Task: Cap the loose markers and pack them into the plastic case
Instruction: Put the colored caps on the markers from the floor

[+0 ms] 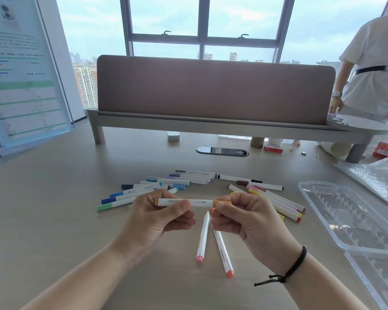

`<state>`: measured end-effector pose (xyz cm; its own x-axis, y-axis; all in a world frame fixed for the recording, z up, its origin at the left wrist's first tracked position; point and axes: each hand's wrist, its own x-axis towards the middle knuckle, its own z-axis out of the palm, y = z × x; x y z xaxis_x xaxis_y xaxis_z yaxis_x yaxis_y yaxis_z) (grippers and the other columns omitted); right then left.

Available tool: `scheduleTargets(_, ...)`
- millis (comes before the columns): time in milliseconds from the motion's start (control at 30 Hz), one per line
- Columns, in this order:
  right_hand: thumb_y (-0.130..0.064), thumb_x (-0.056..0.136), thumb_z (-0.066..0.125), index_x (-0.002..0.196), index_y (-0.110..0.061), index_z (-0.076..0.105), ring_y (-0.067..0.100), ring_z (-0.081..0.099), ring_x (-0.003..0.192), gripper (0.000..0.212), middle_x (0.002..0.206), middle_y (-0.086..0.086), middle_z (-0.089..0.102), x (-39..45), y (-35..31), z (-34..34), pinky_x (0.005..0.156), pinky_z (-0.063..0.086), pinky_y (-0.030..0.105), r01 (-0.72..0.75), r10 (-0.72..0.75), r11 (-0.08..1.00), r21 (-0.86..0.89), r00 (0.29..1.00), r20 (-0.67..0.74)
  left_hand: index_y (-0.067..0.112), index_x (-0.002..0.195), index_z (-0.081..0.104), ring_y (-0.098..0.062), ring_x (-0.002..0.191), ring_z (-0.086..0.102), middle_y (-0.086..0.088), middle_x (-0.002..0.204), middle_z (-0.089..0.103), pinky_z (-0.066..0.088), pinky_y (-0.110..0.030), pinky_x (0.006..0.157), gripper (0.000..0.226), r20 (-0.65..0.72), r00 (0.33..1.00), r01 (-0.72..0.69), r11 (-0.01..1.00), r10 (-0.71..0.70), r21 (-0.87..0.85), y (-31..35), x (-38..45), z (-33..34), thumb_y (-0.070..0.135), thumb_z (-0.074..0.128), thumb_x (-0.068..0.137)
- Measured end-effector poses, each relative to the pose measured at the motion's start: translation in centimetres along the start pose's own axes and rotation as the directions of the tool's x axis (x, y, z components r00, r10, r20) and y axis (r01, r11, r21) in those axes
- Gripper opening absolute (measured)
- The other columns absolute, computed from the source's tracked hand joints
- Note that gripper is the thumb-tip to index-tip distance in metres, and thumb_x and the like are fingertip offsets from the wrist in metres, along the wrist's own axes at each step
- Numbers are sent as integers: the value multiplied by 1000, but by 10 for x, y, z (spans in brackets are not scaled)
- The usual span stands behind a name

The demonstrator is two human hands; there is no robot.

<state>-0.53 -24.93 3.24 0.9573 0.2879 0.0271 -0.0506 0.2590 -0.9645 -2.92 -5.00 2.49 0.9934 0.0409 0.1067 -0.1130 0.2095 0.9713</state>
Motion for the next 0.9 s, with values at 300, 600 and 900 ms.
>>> scheduleTargets(300, -8, 79, 80, 82, -3, 71, 21, 64, 59, 11, 68, 13, 71, 4, 5, -4, 55, 53, 30, 20, 16, 900, -436, 997, 81, 10, 72, 78, -33, 65, 72, -24, 76, 72, 61, -35, 61, 13, 75, 996, 27, 987, -40, 161, -4, 3, 4, 19, 80, 63)
scheduleTargets(600, -19, 81, 77, 68, -16, 69, 4, 56, 73, 16, 66, -9, 68, 23, 5, -54, 52, 39, 8, -56, -369, 506, -861, 888, -274, 9, 95, 72, -20, 58, 65, -12, 69, 70, 58, -29, 56, 14, -284, 956, 111, 988, -77, 105, -11, 22, -14, 19, 73, 86)
scheduleTargets(900, -27, 85, 56, 72, -22, 58, 22, 59, 79, 14, 79, -7, 63, 26, 15, -60, 59, 44, 29, -225, -349, 47, -973, 909, -227, 10, 93, 73, -18, 56, 63, -10, 67, 69, 56, -31, 55, 10, -282, 957, 115, 980, -65, 163, -13, 24, -17, 19, 70, 90)
